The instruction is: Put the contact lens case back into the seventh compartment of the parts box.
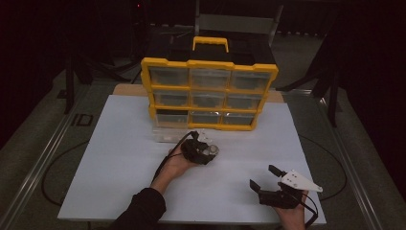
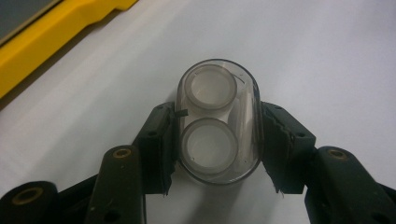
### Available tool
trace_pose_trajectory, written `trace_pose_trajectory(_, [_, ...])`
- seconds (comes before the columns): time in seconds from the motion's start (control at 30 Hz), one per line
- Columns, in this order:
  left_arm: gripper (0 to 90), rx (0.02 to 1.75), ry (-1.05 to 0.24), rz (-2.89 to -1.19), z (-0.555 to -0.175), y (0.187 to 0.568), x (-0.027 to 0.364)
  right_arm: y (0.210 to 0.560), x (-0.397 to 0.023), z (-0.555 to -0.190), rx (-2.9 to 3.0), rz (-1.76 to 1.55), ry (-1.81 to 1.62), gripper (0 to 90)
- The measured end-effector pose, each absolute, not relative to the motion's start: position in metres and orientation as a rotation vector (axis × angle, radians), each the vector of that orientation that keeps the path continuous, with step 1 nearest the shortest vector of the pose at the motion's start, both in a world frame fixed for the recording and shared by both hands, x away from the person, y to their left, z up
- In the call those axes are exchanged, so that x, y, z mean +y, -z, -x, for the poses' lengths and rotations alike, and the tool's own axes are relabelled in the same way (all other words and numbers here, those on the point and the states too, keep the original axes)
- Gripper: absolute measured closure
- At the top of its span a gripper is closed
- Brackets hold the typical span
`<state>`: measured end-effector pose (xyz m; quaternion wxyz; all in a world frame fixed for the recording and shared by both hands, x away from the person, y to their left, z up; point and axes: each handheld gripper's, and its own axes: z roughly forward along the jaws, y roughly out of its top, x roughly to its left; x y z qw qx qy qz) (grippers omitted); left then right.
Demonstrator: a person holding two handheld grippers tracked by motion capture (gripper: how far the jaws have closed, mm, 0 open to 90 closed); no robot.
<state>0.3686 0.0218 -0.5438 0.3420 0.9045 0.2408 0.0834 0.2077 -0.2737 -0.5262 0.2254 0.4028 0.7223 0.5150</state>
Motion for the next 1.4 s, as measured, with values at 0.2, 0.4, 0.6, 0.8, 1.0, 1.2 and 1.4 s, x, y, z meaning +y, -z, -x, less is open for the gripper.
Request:
trace_pose_trajectory(0.2, [49.8, 0.621, -0.221, -2.341, -0.365, 0.535, 0.024, 0.526, -0.274, -0.208, 1.99, -1.11, -1.419, 8.3])
trace_pose_trajectory(0.4, [49.8, 0.6, -0.21, -2.34, -0.361, 0.519, 0.031, 0.526, -0.274, -0.207, 1.99, -1.113, -1.419, 8.3])
trace_pose_trajectory(0.6, [49.8, 0.584, -0.212, -2.347, -0.361, 0.508, 0.037, 0.526, -0.274, -0.207, 1.991, -1.114, -1.419, 8.3])
trace_pose_trajectory(0.8, [49.8, 0.575, -0.202, -2.35, -0.361, 0.503, 0.042, 0.526, -0.274, -0.207, 1.99, -1.114, -1.421, 8.3])
trace_pose_trajectory(1.0, [49.8, 0.563, -0.194, -2.355, -0.36, 0.496, 0.045, 0.526, -0.274, -0.207, 1.99, -1.115, -1.42, 8.3])
trace_pose_trajectory(1.2, [49.8, 0.552, -0.183, -2.351, -0.36, 0.49, 0.047, 0.526, -0.274, -0.207, 1.991, -1.113, -1.423, 8.3])
trace_pose_trajectory(1.4, [49.8, 0.536, -0.183, -2.357, -0.359, 0.484, 0.048, 0.526, -0.274, -0.207, 1.991, -1.114, -1.421, 8.3])
